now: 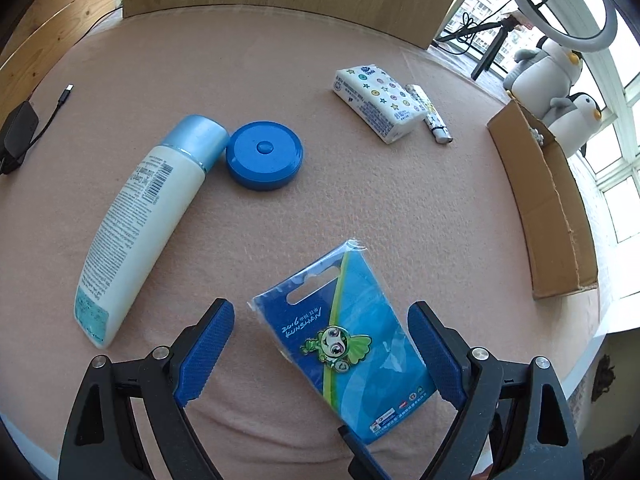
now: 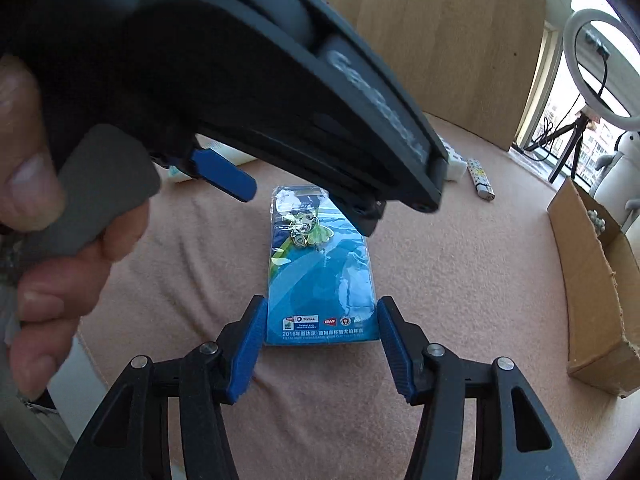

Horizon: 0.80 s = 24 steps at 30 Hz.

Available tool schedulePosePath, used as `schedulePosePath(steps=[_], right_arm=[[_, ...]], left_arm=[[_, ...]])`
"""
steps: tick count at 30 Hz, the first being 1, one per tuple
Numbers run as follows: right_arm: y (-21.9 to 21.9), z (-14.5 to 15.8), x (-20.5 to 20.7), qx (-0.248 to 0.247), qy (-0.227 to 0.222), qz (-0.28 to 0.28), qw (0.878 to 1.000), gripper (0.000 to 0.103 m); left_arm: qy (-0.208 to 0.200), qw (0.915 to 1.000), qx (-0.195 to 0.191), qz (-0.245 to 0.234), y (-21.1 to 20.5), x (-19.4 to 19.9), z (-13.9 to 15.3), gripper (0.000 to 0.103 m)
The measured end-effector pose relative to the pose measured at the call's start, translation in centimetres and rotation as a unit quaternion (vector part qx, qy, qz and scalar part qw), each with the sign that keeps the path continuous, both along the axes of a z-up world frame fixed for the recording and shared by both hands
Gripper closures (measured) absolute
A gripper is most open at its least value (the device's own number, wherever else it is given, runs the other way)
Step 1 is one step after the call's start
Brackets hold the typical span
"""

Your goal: Organize objects

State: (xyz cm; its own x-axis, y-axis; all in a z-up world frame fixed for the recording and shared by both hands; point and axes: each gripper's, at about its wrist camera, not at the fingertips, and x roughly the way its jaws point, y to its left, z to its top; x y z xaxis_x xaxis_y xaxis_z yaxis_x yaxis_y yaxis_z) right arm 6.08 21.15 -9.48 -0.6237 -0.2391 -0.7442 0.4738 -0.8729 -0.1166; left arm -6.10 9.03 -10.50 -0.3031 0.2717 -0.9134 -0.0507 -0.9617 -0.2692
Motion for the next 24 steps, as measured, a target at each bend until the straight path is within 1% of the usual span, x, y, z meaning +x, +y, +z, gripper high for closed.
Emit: schedulePosePath(steps=[3,5,7,16,24], right_arm=[[-0.5,0.3,0.6,0.009,0.019,0.009,1.000,0.052],[-0.8,0.3,0.7,0.016,0.024,0.015,0.999,0.052],[-1.0,0.3,0.9,0.017,0.026,0.019,0.999,0.052],[-0.7,0.9,0.5,0.004,0.020,0.010,1.000,0.052],[0.0,2.9,-0.1,-0.007,0.041,0.000,0.999,0.052]], left_arm=[[-0.005,0.9999,0.006,0.006,-0.3,-0.1,-0.1,0.014],[-0.010,0.9999,0.006,0.006,-0.4,-0.2,-0.3,0.026],[-0.011,0.9999,0.010,0.004,-0.5,-0.2,-0.3,0.030],[0.010,0.9999,0.007,-0.001,-0.7,0.2,1.2,0.033],[0.048,0.9988,0.006,-0.010,0.0,-0.2,4.6,0.034]])
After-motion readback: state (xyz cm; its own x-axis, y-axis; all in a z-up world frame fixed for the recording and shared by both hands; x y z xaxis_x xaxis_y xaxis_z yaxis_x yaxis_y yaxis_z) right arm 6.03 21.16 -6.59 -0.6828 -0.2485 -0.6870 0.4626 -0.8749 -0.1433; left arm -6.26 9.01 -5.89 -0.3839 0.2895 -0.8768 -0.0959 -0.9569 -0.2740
